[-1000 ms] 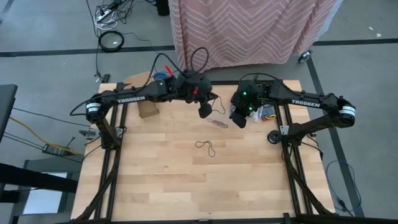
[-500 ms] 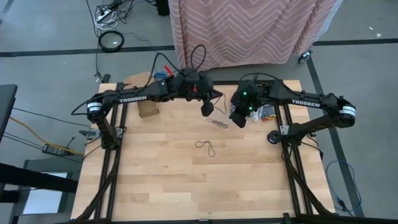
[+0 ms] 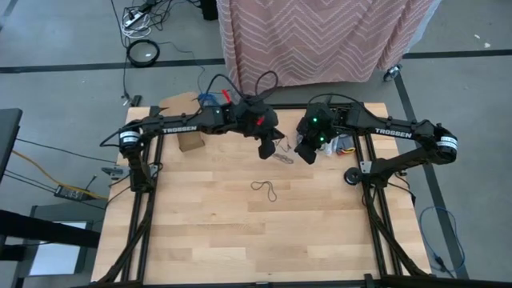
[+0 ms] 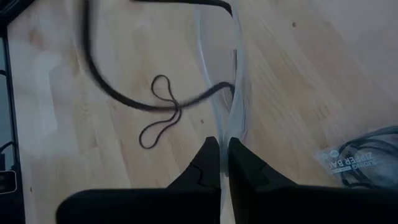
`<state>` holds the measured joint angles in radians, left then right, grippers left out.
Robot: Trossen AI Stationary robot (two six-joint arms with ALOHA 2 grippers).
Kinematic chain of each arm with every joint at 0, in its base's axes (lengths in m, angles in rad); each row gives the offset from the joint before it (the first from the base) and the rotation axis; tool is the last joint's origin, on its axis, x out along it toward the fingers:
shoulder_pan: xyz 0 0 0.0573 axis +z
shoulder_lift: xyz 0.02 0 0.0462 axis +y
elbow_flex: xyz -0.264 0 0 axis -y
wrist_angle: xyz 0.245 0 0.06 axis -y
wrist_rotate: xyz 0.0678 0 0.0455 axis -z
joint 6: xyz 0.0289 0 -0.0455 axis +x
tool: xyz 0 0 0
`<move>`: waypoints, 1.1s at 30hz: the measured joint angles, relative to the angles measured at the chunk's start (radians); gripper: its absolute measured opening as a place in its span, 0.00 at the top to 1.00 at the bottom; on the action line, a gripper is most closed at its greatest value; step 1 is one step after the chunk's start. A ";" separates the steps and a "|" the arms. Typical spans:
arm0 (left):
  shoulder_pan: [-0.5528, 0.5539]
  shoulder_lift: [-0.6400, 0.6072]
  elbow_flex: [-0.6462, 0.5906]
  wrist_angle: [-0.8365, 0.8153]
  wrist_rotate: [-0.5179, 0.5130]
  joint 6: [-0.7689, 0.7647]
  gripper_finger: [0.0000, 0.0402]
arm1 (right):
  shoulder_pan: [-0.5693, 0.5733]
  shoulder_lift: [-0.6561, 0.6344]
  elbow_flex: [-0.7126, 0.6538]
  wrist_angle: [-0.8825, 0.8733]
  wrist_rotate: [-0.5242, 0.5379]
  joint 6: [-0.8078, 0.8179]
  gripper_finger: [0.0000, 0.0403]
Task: Sort rubber bands
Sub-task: Put the black rubber band into the transparent zip bag
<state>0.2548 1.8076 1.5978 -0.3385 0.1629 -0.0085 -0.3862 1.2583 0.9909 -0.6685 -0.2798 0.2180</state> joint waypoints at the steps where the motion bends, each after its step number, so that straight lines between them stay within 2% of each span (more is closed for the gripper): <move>1: 0.001 0.000 0.000 -0.016 -0.006 -0.004 0.94 | 0.000 0.000 0.000 0.001 0.000 0.000 0.98; 7: 0.008 0.000 0.005 -0.038 -0.023 -0.004 0.82 | 0.000 0.000 0.000 0.003 0.003 0.000 0.98; 10: 0.008 0.000 0.021 0.012 -0.047 0.000 0.77 | 0.000 0.000 0.000 0.003 0.003 0.000 0.98; 14: 0.007 -0.002 0.051 0.006 -0.038 -0.002 0.73 | 0.000 0.000 0.000 -0.001 0.032 -0.001 0.98; 15: 0.006 -0.002 0.054 -0.006 -0.037 -0.002 0.73 | 0.004 0.000 0.003 -0.023 0.103 -0.001 0.99; 18: -0.001 -0.002 0.061 -0.083 -0.037 -0.002 0.74 | 0.048 0.004 0.013 -0.214 0.480 -0.039 0.99; 19: -0.002 -0.002 0.060 -0.115 -0.035 -0.003 0.74 | 0.059 0.010 0.010 -0.255 0.549 -0.058 0.99; 20: -0.003 -0.002 0.060 -0.145 -0.034 -0.003 0.75 | 0.063 0.013 0.005 -0.273 0.555 -0.079 0.99; 24: -0.002 -0.002 0.050 -0.237 -0.033 0.002 0.78 | 0.055 0.011 -0.026 -0.234 0.361 -0.127 0.99; 26: -0.002 -0.002 0.046 -0.273 -0.033 0.002 0.79 | 0.055 0.011 -0.035 -0.182 0.318 -0.113 0.99; 33: -0.008 0.002 0.046 -0.217 0.036 0.006 0.79 | 0.059 0.011 -0.035 -0.034 0.192 -0.113 0.99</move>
<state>0.2470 1.8095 1.6440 -0.5554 0.1993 -0.0029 -0.3271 1.2694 0.9554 -0.7022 -0.0879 0.1049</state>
